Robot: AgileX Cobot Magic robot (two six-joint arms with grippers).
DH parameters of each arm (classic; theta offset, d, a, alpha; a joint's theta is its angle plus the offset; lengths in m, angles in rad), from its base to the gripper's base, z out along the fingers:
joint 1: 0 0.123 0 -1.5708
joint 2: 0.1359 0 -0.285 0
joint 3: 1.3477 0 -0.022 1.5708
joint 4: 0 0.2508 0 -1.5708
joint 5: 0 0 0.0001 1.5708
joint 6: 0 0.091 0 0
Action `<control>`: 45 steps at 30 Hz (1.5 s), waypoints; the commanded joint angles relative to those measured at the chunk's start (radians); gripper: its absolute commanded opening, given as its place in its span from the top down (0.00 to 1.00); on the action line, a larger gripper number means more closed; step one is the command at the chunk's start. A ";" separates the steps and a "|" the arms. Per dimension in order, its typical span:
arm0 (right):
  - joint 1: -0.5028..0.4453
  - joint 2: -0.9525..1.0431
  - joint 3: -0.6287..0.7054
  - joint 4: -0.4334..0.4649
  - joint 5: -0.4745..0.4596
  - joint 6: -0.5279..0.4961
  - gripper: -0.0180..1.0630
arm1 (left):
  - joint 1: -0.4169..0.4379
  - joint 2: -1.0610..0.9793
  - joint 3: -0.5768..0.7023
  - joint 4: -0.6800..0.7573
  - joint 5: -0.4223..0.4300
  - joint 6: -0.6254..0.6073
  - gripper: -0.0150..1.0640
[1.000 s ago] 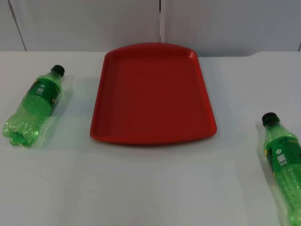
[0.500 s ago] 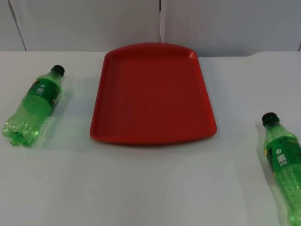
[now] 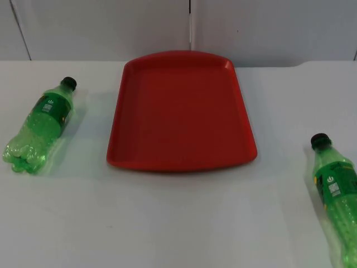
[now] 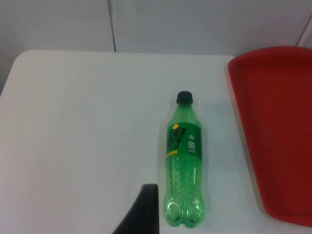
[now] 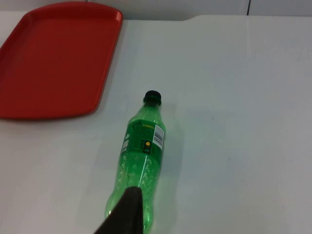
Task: Place the bottle upright on the tray.
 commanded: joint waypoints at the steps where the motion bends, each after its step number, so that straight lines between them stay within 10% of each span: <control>1: -0.009 -0.004 0.008 0.002 -0.003 -0.012 0.02 | 0.002 0.071 -0.061 -0.006 -0.012 0.028 0.14; 27: -0.009 -0.004 0.008 0.002 -0.003 -0.012 0.02 | 0.002 0.564 -0.440 0.016 0.059 0.150 0.14; 45: -0.009 -0.004 0.008 0.002 -0.003 -0.012 0.02 | 0.044 0.995 -0.922 -0.134 0.312 0.289 0.14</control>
